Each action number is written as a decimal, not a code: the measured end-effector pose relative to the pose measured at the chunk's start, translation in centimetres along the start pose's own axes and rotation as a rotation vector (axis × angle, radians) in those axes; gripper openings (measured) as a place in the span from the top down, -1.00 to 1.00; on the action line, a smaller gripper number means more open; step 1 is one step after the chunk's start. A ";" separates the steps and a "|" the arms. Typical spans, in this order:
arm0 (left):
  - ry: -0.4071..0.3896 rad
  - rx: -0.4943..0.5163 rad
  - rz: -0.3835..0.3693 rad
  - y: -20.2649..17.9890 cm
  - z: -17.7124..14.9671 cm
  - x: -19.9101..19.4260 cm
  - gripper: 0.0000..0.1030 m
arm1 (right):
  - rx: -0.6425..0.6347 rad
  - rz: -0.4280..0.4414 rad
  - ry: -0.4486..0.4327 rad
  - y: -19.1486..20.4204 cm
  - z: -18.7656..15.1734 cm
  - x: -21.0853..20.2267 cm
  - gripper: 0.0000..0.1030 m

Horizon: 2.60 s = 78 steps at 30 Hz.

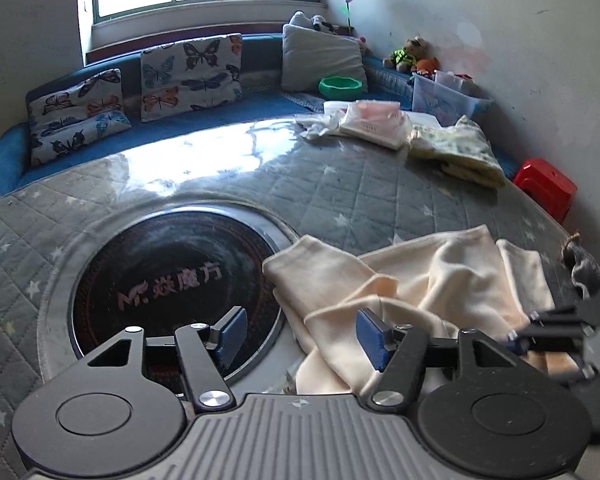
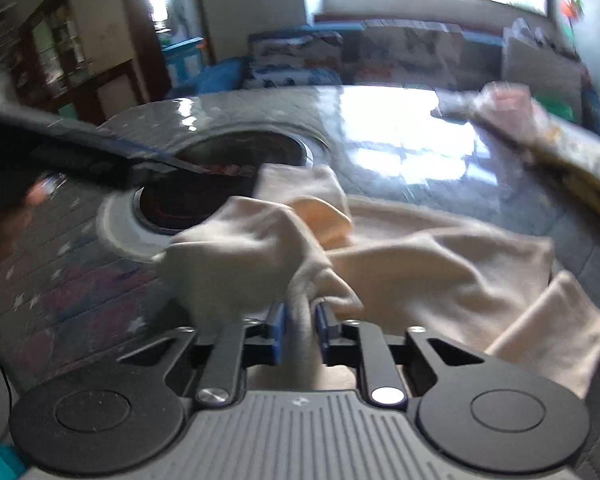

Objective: Fold clothes

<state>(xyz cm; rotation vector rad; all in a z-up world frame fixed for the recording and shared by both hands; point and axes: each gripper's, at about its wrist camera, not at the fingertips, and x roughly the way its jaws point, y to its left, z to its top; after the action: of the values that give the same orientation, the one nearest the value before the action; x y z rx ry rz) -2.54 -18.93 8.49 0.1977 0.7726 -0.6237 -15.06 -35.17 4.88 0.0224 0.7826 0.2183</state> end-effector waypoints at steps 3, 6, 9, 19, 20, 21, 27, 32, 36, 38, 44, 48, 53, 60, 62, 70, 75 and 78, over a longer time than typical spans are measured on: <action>-0.016 0.010 -0.018 -0.5 0.5 -0.4 -0.27 | -0.105 0.054 -0.025 2.4 -0.5 -1.5 0.81; -0.020 0.038 -0.049 -1.8 0.8 -0.3 -0.29 | -0.212 0.127 -0.002 5.2 -1.0 -1.9 0.81; 0.002 0.074 -0.059 -3.4 0.6 0.9 -0.29 | -0.258 0.178 0.046 6.6 -1.9 -1.2 0.81; 0.113 0.065 -0.032 -4.0 -0.3 6.0 -0.01 | -0.185 0.221 0.027 6.3 -2.8 -3.0 0.42; 0.123 0.060 -0.033 -3.9 -0.5 6.2 0.05 | -0.147 0.207 0.012 5.3 -2.8 -3.5 0.36; 0.133 0.055 -0.033 -3.8 -0.8 6.3 0.11 | -0.117 0.190 -0.001 4.7 -2.8 -3.9 0.32; 0.136 0.035 -0.035 -3.0 -2.2 5.5 0.26 | 0.052 0.074 -0.015 1.2 -3.6 -5.3 0.21; 0.111 0.035 -0.016 -3.0 -2.6 4.1 0.22 | 0.123 0.000 -0.002 -0.1 -4.7 -6.4 -0.02; 0.080 0.048 0.004 -3.6 -3.1 2.6 -0.07 | 0.116 -0.030 0.004 -0.3 -4.9 -6.9 -0.14; 0.062 0.052 0.014 -3.8 -3.5 1.7 -0.19 | 0.102 -0.043 -0.004 0.1 -4.8 -7.1 -0.18; 0.041 0.065 0.036 -4.4 -4.9 -0.2 -0.34 | 0.079 -0.070 -0.008 1.6 -4.9 -7.2 -0.33; 0.044 0.066 0.050 -4.6 -6.0 -1.2 -0.36 | 0.060 -0.076 -0.014 2.6 -5.3 -7.3 -0.44; 0.033 0.084 0.077 -5.3 -7.5 -2.9 -0.47 | 0.040 -0.081 -0.014 3.7 -5.9 -7.2 -0.50; 0.019 0.058 0.103 -5.1 -7.8 -3.9 -0.53 | 0.031 -0.087 -0.024 4.3 -6.2 -7.2 -0.53; 0.015 0.052 0.101 -4.8 -7.6 -4.0 -0.53 | 0.026 -0.086 -0.025 4.4 -6.0 -7.3 -0.53; 0.010 0.044 0.093 -4.4 -5.6 -2.7 -0.56 | 0.020 -0.097 -0.041 3.6 -4.3 -7.1 -0.54; 0.029 0.029 0.062 -3.6 -4.9 -1.0 -0.55 | 0.052 -0.115 -0.038 1.6 -3.0 -5.8 -0.54; 0.048 -0.002 0.034 -3.0 -4.3 -0.1 -0.55 | 0.077 -0.123 -0.038 0.2 -2.2 -4.9 -0.54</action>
<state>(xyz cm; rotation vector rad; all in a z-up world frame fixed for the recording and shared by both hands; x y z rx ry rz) -6.90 -19.61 5.66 0.2245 0.8145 -0.5881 -20.01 -36.10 6.76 0.0510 0.7514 0.0706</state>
